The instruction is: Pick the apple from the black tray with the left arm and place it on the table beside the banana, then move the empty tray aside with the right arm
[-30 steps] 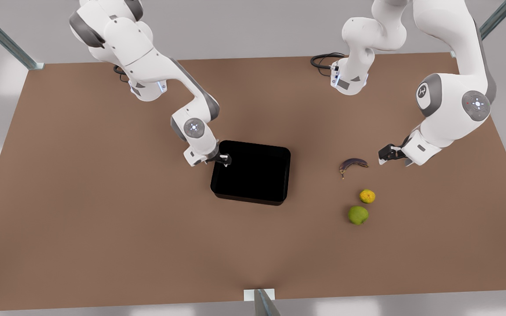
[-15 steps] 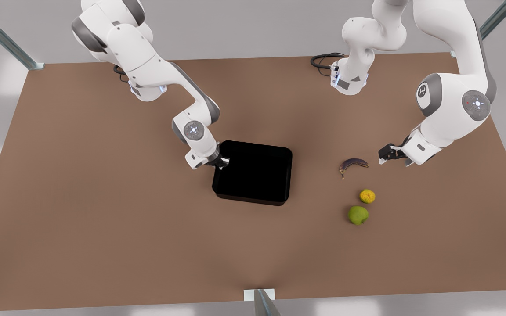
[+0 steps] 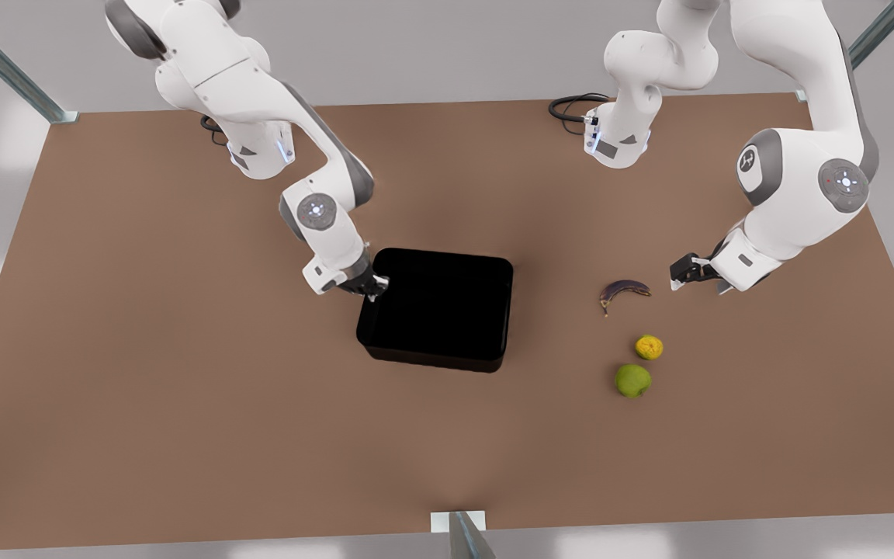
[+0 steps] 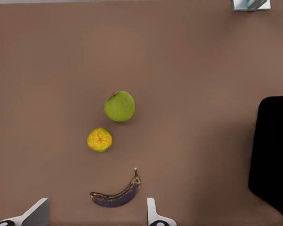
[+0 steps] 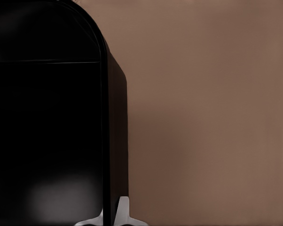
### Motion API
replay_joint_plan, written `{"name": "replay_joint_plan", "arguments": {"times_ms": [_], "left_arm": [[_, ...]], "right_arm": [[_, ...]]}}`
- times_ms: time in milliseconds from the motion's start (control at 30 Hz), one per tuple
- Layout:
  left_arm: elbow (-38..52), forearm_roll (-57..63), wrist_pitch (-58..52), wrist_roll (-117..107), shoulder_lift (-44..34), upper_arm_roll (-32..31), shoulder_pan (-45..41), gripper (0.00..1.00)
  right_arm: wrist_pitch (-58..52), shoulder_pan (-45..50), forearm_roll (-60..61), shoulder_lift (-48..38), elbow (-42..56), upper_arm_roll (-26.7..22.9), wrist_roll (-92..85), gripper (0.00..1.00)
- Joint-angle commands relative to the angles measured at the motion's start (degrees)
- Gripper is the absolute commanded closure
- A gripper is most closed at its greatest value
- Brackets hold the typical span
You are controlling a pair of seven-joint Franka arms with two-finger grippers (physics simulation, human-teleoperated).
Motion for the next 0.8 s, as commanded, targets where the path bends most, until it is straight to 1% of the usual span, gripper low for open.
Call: {"name": "replay_joint_plan", "arguments": {"times_ms": [0, 100, 167, 267, 367, 467, 533, 700, 767], "left_arm": [[0.0, 0.1, -0.2, 0.2, -0.2, 0.0, -0.1, 0.00], [0.1, 0.1, -0.4, 0.2, -0.4, 0.1, 0.0, 0.00], [0.1, 0.1, -0.4, 0.1, -0.4, 0.1, -0.1, 0.00], [0.1, 0.1, -0.4, 0.0, -0.5, 0.0, -0.1, 0.00], [0.1, 0.1, -0.4, 0.0, -0.4, 0.0, -0.1, 0.00], [0.1, 0.1, -0.4, 0.0, -0.4, 0.0, -0.1, 0.00], [0.1, 0.1, -0.4, 0.0, -0.4, 0.0, -0.1, 0.00], [0.1, 0.1, -0.4, 0.0, -0.4, 0.0, -0.1, 0.00], [0.1, 0.1, -0.4, 0.0, -0.4, 0.0, -0.1, 0.00]], "right_arm": [[-10.2, -0.1, -0.3, -2.1, 0.4, -2.2, -14.0, 0.92], [-15.0, -0.1, -0.2, -4.2, 0.8, -7.7, -25.6, 0.92], [-17.9, -0.1, 4.6, -4.8, 1.7, -12.5, -36.2, 0.92], [-20.2, -0.9, 5.2, -4.6, 3.7, -20.3, -50.4, 0.94], [-24.0, -1.1, 5.2, -4.4, 7.3, -25.4, -60.1, 0.94], [-28.2, -1.4, 5.2, -4.4, 10.8, -29.9, -67.1, 0.95], [-28.4, -1.7, 5.3, -4.4, 11.6, -33.1, -72.5, 0.96], [-28.4, -3.4, 6.0, -2.2, 13.6, -37.7, -81.9, 0.96], [-28.4, -3.5, 6.2, -1.2, 14.0, -38.3, -82.6, 0.96]]}}
